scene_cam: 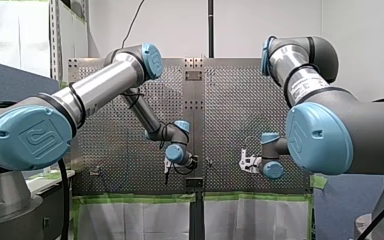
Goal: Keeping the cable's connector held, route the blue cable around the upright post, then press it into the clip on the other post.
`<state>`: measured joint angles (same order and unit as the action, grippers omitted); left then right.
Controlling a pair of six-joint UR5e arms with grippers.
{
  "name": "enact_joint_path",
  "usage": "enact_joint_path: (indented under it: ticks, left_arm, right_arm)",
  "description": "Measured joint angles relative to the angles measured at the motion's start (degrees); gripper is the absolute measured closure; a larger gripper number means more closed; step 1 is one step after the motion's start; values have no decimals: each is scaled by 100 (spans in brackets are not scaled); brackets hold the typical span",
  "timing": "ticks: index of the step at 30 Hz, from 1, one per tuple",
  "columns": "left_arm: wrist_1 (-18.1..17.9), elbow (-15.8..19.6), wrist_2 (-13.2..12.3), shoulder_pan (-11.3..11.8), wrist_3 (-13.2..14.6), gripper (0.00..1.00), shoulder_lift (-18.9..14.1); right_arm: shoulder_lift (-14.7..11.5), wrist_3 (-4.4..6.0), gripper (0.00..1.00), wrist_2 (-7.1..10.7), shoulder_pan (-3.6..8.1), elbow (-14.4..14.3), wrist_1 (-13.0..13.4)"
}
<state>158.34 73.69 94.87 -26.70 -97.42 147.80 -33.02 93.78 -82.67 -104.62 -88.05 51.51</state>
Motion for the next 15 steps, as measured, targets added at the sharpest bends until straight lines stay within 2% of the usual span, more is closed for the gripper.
enact_joint_path:
  ticks: [8,15]
  left_arm:
    - [-77,1,42,26,15,100,-1]
    - [-403,0,282,42,118,100,-2]
  right_arm:
    - [2,1,100,-3,6,84,-62]
    - [3,-10,100,14,6,201,-151]
